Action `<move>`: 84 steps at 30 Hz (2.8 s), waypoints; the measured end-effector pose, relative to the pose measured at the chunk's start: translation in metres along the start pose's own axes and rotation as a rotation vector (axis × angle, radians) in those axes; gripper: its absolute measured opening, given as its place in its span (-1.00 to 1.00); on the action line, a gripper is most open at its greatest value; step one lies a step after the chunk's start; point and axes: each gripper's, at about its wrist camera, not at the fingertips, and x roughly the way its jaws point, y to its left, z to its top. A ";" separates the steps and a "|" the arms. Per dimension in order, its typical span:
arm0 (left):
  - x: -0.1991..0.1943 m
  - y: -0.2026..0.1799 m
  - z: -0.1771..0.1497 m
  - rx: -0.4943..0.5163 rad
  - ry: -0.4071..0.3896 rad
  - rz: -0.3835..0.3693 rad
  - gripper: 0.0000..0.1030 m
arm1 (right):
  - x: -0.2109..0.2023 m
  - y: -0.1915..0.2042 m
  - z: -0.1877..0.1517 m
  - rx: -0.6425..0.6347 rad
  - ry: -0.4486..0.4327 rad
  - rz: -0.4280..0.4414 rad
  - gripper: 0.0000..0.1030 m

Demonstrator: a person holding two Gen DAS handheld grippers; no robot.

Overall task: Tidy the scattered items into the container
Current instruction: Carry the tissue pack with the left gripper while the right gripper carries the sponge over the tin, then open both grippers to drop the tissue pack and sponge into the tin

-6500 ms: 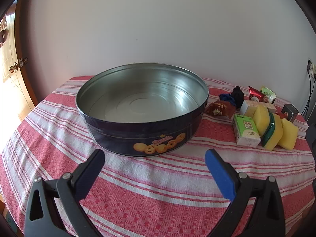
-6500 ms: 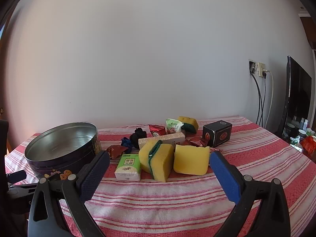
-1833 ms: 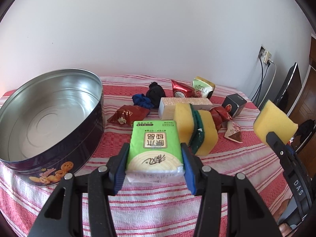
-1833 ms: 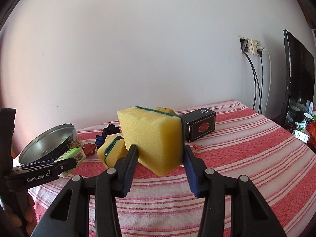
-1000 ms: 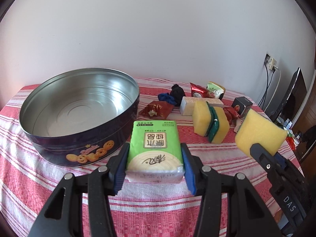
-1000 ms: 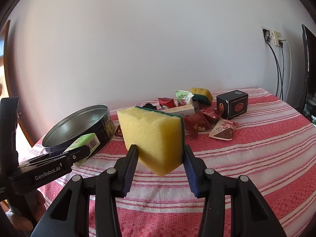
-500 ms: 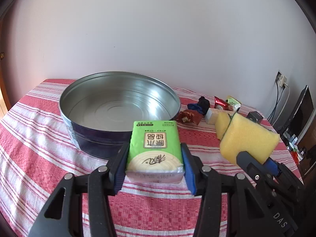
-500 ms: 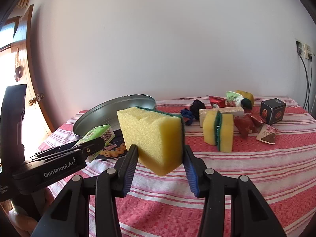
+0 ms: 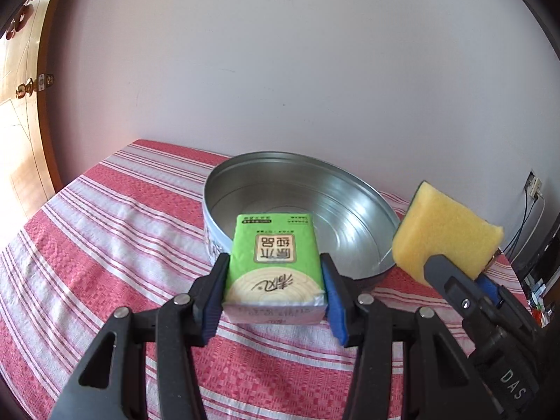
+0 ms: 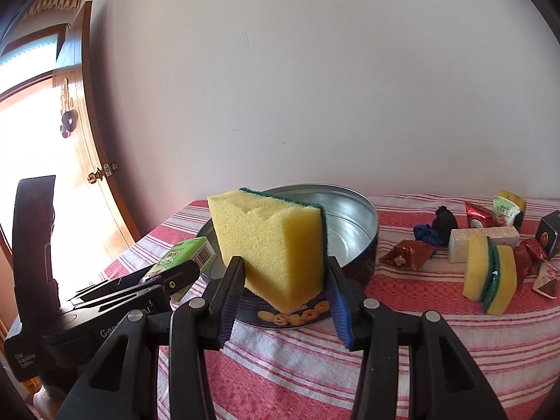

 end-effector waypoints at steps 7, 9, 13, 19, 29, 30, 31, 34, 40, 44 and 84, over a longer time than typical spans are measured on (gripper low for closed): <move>0.026 0.005 0.033 0.008 -0.006 0.041 -0.05 | 0.029 0.008 0.024 0.006 -0.029 0.000 -0.06; 0.038 0.004 0.042 0.014 0.003 0.050 -0.05 | 0.040 0.004 0.031 0.010 -0.030 -0.018 -0.06; 0.063 -0.002 0.057 0.047 0.015 0.078 -0.05 | 0.064 -0.011 0.040 0.029 -0.023 -0.062 -0.05; 0.106 -0.006 0.070 0.059 0.066 0.115 -0.05 | 0.105 -0.033 0.042 0.079 0.027 -0.104 -0.06; 0.149 -0.009 0.063 0.086 0.133 0.193 -0.01 | 0.141 -0.046 0.029 0.055 0.071 -0.125 -0.02; 0.148 -0.013 0.062 0.094 0.127 0.205 0.04 | 0.143 -0.045 0.028 0.046 0.074 -0.122 -0.01; 0.146 -0.017 0.062 0.102 0.120 0.216 0.26 | 0.143 -0.043 0.027 0.038 0.076 -0.116 -0.01; 0.137 -0.016 0.063 0.094 0.065 0.263 0.72 | 0.142 -0.039 0.027 0.030 0.058 -0.115 0.01; 0.127 -0.002 0.063 0.014 0.027 0.212 0.99 | 0.124 -0.051 0.025 0.093 -0.022 -0.161 0.59; 0.124 0.001 0.061 -0.001 -0.012 0.197 0.99 | 0.119 -0.045 0.023 0.067 -0.034 -0.183 0.60; 0.092 -0.019 0.030 0.055 -0.134 0.232 0.99 | 0.074 -0.036 0.005 -0.028 -0.123 -0.343 0.89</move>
